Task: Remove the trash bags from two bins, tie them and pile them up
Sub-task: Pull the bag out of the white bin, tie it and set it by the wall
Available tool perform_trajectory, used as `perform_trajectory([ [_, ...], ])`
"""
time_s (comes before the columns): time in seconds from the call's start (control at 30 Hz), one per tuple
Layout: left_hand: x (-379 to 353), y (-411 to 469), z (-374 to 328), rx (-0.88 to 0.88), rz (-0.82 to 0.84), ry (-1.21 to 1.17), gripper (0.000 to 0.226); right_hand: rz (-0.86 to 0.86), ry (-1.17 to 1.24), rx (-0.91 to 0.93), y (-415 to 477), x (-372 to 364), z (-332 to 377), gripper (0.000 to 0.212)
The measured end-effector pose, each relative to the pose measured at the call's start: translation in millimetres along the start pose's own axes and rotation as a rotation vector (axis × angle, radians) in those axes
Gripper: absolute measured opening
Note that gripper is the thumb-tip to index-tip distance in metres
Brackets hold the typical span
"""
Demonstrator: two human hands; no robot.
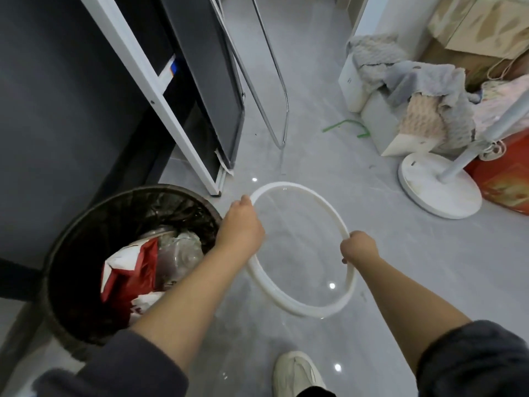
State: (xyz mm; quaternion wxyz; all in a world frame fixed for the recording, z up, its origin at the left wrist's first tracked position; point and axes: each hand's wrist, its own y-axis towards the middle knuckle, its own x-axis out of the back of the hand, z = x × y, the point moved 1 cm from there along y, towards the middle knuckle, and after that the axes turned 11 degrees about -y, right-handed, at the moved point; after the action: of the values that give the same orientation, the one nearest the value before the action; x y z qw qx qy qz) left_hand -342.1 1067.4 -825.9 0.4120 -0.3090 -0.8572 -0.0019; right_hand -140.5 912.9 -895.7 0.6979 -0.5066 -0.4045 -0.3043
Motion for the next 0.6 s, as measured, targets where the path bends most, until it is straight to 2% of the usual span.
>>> perform_trajectory([
  [0.13, -53.3, -2.0, 14.0, 0.28, 0.088, -0.091, 0.055, 0.005, -0.058, -0.037, 19.6, -19.2, -17.7, 0.026],
  [0.3, -103.5, 8.5, 57.0, 0.546, 0.045, -0.316, 0.045, 0.025, -0.067, -0.039, 35.8, -53.0, -29.5, 0.027],
  [0.47, -134.1, 15.5, 107.4, 0.68, 0.034, -0.365, 0.042, 0.085, 0.009, -0.04, 53.4, -91.4, -46.0, 0.033],
  [0.6, -155.7, 13.2, 118.0, 0.693, -0.002, -0.559, 0.045, 0.08, 0.066, -0.009, 62.0, -105.0, -45.5, 0.034],
])
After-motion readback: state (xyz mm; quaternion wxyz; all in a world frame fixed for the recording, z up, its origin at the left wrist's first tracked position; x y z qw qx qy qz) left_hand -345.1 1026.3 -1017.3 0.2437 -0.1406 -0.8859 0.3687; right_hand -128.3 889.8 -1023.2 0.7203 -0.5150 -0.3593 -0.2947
